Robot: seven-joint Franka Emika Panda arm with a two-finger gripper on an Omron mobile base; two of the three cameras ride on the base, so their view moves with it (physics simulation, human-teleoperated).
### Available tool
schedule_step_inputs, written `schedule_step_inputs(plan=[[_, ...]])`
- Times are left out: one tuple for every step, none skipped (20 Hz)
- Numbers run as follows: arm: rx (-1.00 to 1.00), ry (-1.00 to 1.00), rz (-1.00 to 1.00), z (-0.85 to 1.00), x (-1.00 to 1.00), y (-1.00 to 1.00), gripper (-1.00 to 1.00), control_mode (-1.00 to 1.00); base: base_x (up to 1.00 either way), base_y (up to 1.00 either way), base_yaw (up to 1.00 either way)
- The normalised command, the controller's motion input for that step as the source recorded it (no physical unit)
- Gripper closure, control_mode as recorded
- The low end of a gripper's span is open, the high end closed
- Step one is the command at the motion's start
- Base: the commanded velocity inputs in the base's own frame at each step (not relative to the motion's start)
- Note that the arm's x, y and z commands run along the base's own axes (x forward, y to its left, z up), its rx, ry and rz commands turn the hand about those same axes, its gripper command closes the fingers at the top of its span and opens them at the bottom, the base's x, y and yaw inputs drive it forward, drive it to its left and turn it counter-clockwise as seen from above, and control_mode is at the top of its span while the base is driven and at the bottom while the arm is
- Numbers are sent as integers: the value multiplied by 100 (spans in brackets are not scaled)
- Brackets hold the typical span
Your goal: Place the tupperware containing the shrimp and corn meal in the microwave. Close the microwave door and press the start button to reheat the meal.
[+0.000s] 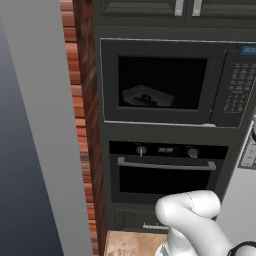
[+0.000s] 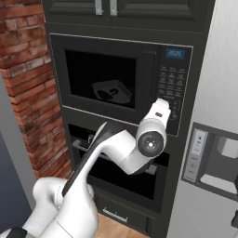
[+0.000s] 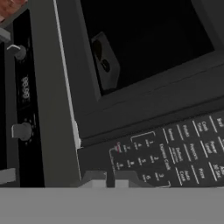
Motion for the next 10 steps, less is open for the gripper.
schedule_step_inputs(plan=[[6,-4,8,-9,18,-25,100,-100,0,0,0],[5,-4,9,-10,16,-24,100,-100,0,0,0],[7,-4,9,-5,19,-24,100,-100,0,0,0],[6,-4,7,-6,19,-21,100,-100,0,0,0],[3,-3,3,-11,24,-20,100,-100,0,0,0],[0,-2,0,-11,29,-16,100,-100,0,0,0],[0,-1,0,-12,32,-19,100,-100,0,0,0],[0,-1,0,-10,30,-21,100,-100,0,0,0],[0,-2,0,-12,30,-19,100,-100,0,0,0],[0,-2,0,-12,32,-15,100,-100,0,0,0]])
